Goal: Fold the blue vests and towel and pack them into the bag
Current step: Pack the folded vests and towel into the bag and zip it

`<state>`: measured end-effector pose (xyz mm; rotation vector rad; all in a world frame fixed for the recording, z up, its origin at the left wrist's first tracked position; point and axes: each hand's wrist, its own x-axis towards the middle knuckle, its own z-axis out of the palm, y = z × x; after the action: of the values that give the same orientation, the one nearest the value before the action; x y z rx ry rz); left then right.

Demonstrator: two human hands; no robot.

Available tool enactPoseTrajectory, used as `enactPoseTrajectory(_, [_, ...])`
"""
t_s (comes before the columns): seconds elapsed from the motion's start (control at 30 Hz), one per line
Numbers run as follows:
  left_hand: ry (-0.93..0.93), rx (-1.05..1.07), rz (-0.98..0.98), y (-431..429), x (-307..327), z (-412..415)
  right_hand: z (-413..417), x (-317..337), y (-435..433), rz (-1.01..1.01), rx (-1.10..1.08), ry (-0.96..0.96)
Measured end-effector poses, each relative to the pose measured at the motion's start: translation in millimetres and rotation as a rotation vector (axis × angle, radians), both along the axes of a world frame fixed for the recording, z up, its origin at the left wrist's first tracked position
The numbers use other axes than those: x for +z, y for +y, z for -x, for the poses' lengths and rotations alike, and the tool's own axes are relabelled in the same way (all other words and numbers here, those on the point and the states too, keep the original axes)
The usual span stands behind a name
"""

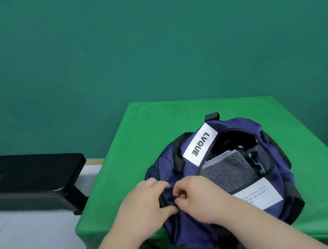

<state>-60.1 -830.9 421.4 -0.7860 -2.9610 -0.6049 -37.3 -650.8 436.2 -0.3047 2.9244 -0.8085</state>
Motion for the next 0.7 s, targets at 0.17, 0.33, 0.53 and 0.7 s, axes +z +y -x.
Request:
enactPoseTrajectory(0.17, [0.137, 0.080, 0.004, 8, 11, 3, 8, 20, 10, 0.004, -0.059, 0.029])
enactPoseTrajectory(0.33, [0.217, 0.274, -0.067, -5, 39, 25, 23, 59, 51, -0.144, -0.334, 0.149])
enactPoseTrajectory(0.53, [0.253, 0.369, 0.063, -20, 48, 50, 21, 89, 117, -0.115, -0.573, 0.232])
enactPoseTrajectory(0.7, [0.403, 0.195, 0.035, 24, 53, 36, 14, 82, 117, -0.041, -0.546, 0.233])
